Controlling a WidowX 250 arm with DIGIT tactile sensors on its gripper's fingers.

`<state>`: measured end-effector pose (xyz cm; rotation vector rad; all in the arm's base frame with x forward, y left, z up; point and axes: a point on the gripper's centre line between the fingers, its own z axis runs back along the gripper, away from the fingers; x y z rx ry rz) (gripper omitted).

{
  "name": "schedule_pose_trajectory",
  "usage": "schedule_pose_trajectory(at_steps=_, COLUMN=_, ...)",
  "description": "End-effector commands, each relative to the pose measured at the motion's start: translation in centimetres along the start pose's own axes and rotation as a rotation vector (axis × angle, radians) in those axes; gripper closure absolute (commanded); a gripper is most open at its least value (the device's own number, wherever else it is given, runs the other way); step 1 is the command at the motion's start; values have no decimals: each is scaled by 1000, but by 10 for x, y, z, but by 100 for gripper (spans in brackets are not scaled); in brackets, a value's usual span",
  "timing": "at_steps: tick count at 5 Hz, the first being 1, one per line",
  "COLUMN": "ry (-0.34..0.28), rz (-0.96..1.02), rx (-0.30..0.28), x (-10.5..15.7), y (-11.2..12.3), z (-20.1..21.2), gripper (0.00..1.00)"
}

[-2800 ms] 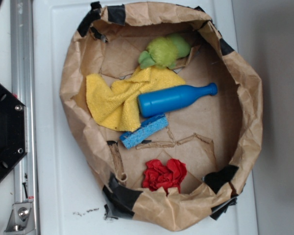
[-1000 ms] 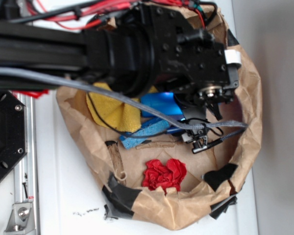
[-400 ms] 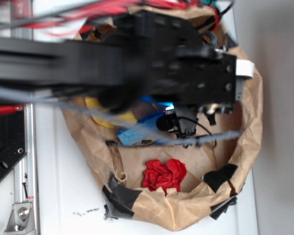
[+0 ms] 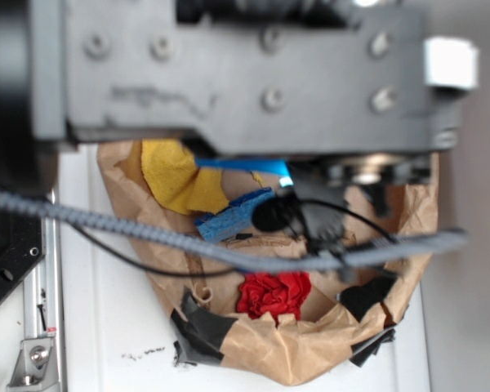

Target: Grab the blue bottle.

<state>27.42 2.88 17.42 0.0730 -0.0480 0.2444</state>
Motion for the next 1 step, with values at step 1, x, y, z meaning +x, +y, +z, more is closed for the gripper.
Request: schedule_pose_trajectory(at_steps=1, ry=-22, rz=123, rx=-25, x=0, y=4, z=15, gripper=100)
